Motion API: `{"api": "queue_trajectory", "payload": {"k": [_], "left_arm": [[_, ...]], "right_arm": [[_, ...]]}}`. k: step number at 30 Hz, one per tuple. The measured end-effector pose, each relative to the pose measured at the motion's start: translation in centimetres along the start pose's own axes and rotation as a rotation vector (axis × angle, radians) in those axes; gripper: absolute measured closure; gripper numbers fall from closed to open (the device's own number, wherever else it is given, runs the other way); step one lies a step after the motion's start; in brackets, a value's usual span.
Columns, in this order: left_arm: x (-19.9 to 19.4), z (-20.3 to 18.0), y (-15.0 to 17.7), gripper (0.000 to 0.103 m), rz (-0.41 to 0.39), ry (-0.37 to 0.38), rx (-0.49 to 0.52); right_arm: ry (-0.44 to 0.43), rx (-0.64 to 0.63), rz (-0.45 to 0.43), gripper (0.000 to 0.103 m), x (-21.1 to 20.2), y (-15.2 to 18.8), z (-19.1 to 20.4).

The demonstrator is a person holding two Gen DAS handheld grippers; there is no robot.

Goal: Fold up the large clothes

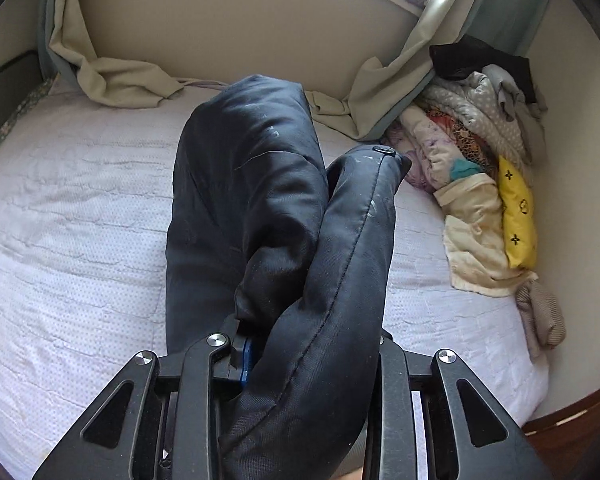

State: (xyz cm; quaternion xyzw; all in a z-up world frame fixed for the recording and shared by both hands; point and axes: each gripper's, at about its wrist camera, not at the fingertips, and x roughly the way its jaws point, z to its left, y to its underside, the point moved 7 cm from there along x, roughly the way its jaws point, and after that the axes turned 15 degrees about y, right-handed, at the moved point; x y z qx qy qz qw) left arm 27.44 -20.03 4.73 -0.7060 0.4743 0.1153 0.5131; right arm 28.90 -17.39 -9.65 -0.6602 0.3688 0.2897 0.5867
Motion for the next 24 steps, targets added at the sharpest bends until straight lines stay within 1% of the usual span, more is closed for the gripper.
{"api": "queue_trajectory", "payload": {"k": [3,5,6,7,8,10,11,14,15,16,17,18,19,20,21,24], "left_arm": [[0.9,0.4,0.0,0.067,0.016,-0.029,-0.007],[1.3,0.4,0.1,0.067,0.025,-0.04,-0.012],[1.5,0.5,0.2,0.067,0.03,-0.041,-0.013],[1.8,0.3,0.3,0.067,0.036,-0.042,-0.011],[2.1,0.0,0.5,0.067,0.04,-0.043,-0.003],[2.7,-0.7,1.1,0.066,0.049,-0.049,0.016],[3.1,-1.1,1.4,0.066,0.053,-0.052,0.027],[4.3,-2.4,2.5,0.066,0.069,-0.066,0.063],[4.8,-2.8,2.8,0.066,0.075,-0.07,0.075],[5.5,-3.5,3.4,0.066,0.085,-0.076,0.095],[6.1,-4.0,3.9,0.065,0.091,-0.078,0.099],[6.7,-4.4,4.4,0.065,0.1,-0.083,0.114],[7.5,-4.9,5.0,0.064,0.112,-0.087,0.129],[8.4,-5.3,5.8,0.063,0.126,-0.091,0.145],[9.1,-5.6,6.3,0.061,0.134,-0.093,0.157],[10.6,-6.7,8.1,0.056,0.142,-0.104,0.208]], "right_arm": [[-0.066,0.03,0.021,0.072,-0.1,-0.2,-0.4],[-0.154,0.06,0.072,0.072,-0.4,-0.5,-1.1],[-0.219,0.09,0.108,0.071,-0.8,-0.7,-1.6],[-0.285,0.135,0.148,0.071,-1.3,-1.0,-2.6],[-0.33,0.188,0.185,0.072,-1.7,-1.2,-3.6],[-0.393,0.33,0.238,0.072,-2.8,-1.5,-6.9],[-0.413,0.384,0.24,0.072,-3.3,-1.7,-8.5],[-0.471,0.538,0.192,0.07,-5.1,-2.2,-13.5],[-0.522,0.615,0.173,0.07,-5.7,-2.3,-15.4],[-0.561,0.663,0.159,0.068,-6.0,-2.4,-16.4],[-0.607,0.716,0.139,0.063,-6.4,-2.5,-17.6],[-0.633,0.747,0.12,0.054,-6.7,-2.6,-18.4],[-0.635,0.755,0.115,0.05,-6.6,-3.3,-18.9],[-0.626,0.755,0.111,0.043,-6.6,-3.3,-19.3],[-0.617,0.745,0.111,0.039,-6.6,-3.4,-19.5],[-0.631,0.735,0.11,0.039,-6.8,-3.5,-19.8]]}}
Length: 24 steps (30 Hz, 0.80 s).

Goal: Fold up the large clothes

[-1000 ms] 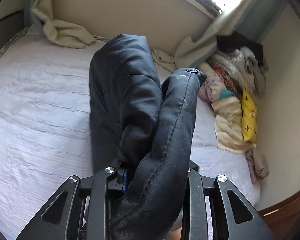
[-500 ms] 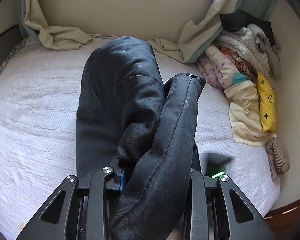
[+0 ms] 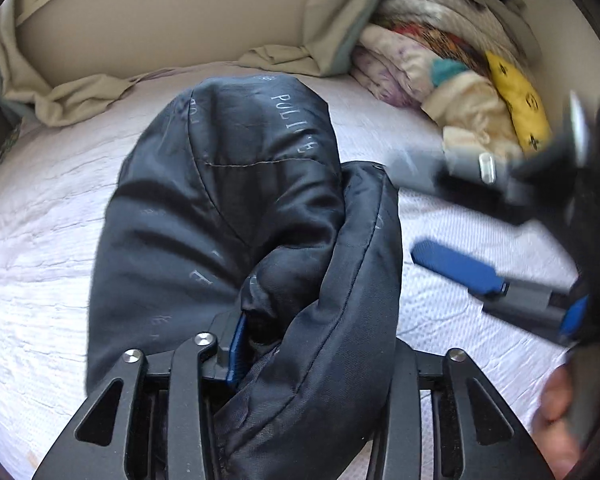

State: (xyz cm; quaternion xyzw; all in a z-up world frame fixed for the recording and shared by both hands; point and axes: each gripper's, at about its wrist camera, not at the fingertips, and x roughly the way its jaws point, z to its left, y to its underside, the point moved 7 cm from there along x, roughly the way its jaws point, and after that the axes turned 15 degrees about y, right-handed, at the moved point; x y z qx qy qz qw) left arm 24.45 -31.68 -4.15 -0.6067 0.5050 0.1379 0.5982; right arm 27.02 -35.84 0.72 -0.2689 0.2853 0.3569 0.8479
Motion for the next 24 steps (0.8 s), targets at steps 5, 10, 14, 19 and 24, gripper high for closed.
{"api": "queue_trajectory", "payload": {"k": [5,10,14,19,24], "left_arm": [[0.4,-1.2,1.0,0.037,-0.04,0.03,0.066],[0.1,-1.2,1.7,0.022,-0.071,0.171,0.058],[-0.5,-0.2,1.8,0.018,-0.084,0.301,0.037],[-1.3,0.5,1.8,0.006,-0.075,0.474,0.042],[-2.0,1.1,1.9,0.005,-0.076,0.507,0.079]], "right_arm": [[0.033,-0.039,0.051,0.039,1.2,0.4,0.7],[0.08,-0.079,0.062,0.039,2.2,0.3,0.3],[0.09,-0.116,0.086,0.039,3.1,0.0,1.0],[0.091,-0.119,0.09,0.039,2.3,-0.2,0.0],[0.074,-0.108,0.028,0.039,0.0,-0.9,0.3]]}}
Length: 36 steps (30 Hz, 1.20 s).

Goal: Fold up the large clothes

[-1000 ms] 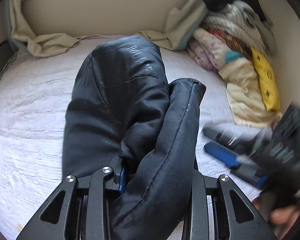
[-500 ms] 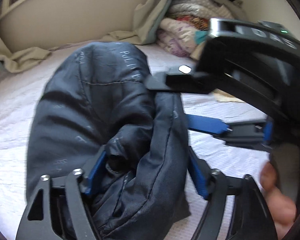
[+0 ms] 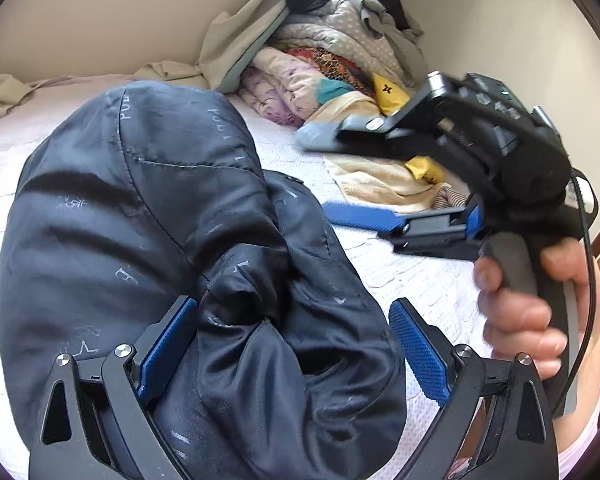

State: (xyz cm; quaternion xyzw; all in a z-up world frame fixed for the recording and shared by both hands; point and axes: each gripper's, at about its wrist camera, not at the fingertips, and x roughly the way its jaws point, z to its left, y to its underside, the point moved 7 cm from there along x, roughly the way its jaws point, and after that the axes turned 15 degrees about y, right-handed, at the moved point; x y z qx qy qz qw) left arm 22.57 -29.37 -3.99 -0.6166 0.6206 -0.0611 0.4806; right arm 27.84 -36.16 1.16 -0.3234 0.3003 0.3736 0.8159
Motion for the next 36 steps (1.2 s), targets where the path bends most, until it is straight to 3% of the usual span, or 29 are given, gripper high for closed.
{"api": "queue_trajectory", "payload": {"k": [4,11,16,19,20,24,26,28,31,36], "left_arm": [[-0.3,-0.7,0.4,0.002,-0.012,0.018,0.027],[-1.2,-2.0,2.1,0.002,0.017,0.019,0.076],[-3.3,-2.5,3.6,0.001,0.076,0.014,0.094],[-6.1,-2.3,4.4,0.001,0.056,0.019,0.063],[-6.9,-2.1,4.5,0.001,0.049,0.017,0.054],[-10.6,0.0,5.0,0.001,0.02,-0.095,0.023],[-12.7,2.1,5.5,0.001,0.003,-0.233,0.024],[-13.9,3.8,5.8,0.001,0.009,-0.312,0.013],[-14.3,4.4,6.1,0.001,0.024,-0.322,0.007],[-13.0,3.0,4.8,0.001,0.058,-0.334,0.109]], "right_arm": [[-0.073,-0.06,-0.035,0.039,-1.9,0.4,2.2],[0.015,-0.096,0.148,0.04,3.9,2.8,2.2],[0.078,-0.158,0.196,0.048,6.5,3.8,2.2],[0.101,-0.191,0.192,0.058,6.8,4.1,2.2],[0.102,-0.21,0.185,0.066,6.7,4.1,2.3],[0.136,-0.295,0.137,0.085,5.8,4.4,3.2],[0.168,-0.331,0.107,0.087,4.9,4.4,3.5],[0.195,-0.339,0.077,0.088,3.9,4.1,3.1],[0.236,-0.312,0.049,0.089,2.9,3.5,1.7],[0.274,-0.28,0.052,0.089,2.7,3.5,-0.2]]}}
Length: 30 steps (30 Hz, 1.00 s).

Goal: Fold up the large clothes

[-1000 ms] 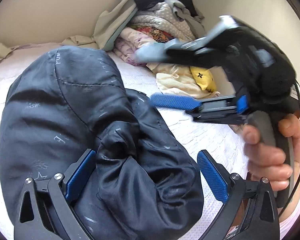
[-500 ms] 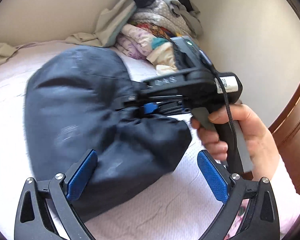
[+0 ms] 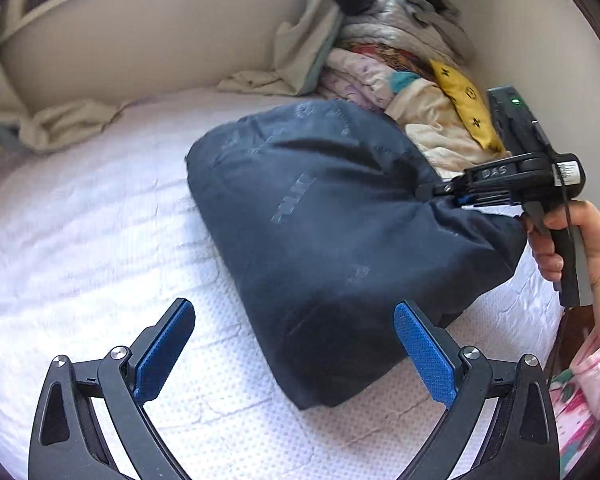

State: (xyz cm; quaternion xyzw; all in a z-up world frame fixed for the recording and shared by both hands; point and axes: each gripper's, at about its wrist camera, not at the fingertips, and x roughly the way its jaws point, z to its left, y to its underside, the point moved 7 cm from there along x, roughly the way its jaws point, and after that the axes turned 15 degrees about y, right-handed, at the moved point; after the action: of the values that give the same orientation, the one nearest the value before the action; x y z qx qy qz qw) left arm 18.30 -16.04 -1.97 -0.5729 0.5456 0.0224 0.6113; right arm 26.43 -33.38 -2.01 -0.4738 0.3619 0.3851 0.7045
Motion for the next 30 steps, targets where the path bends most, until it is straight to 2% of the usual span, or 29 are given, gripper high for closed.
{"api": "queue_trajectory", "payload": {"k": [3,5,9,11,14,15,18,22,25,27,29,30], "left_arm": [[0.3,-1.2,-1.1,0.003,-0.011,-0.017,0.068],[1.4,-1.9,-1.6,0.009,-0.007,-0.011,0.102],[3.3,-3.2,-1.2,0.014,0.015,-0.021,0.159],[4.1,-3.4,-0.7,0.014,0.013,-0.009,0.149],[6.3,-3.0,0.9,0.02,0.063,0.075,0.06],[6.9,-3.0,1.6,0.02,0.07,0.064,0.068],[8.8,-3.4,3.3,0.015,0.1,-0.027,0.191],[9.5,-3.2,3.0,0.013,0.091,-0.022,0.177],[9.5,-3.0,3.2,0.011,0.088,-0.016,0.172],[9.4,-2.8,3.2,0.009,0.085,-0.012,0.169],[9.3,-2.7,3.3,0.008,0.079,-0.007,0.154],[9.4,-2.6,3.2,0.007,0.074,-0.006,0.142]], "right_arm": [[0.011,0.009,0.017,0.089,0.9,0.5,-0.5],[0.008,0.028,0.023,0.089,1.4,0.4,-0.5],[0.002,0.058,0.034,0.089,2.0,0.4,-1.1],[0.012,0.057,0.042,0.088,2.6,0.4,-1.2],[0.02,0.062,0.054,0.087,3.4,0.5,-1.5],[0.024,0.065,0.058,0.087,3.7,0.5,-1.4],[0.022,0.075,0.073,0.086,4.8,0.6,-1.4],[0.022,0.108,0.069,0.083,5.5,0.4,-1.4],[-0.007,0.165,0.074,0.074,5.0,0.4,-1.9],[-0.003,0.159,0.067,0.056,3.7,0.0,-1.9],[0.029,0.127,0.002,0.049,1.0,-0.6,-1.3],[0.047,0.11,-0.035,0.049,-0.1,-0.8,-1.0]]}}
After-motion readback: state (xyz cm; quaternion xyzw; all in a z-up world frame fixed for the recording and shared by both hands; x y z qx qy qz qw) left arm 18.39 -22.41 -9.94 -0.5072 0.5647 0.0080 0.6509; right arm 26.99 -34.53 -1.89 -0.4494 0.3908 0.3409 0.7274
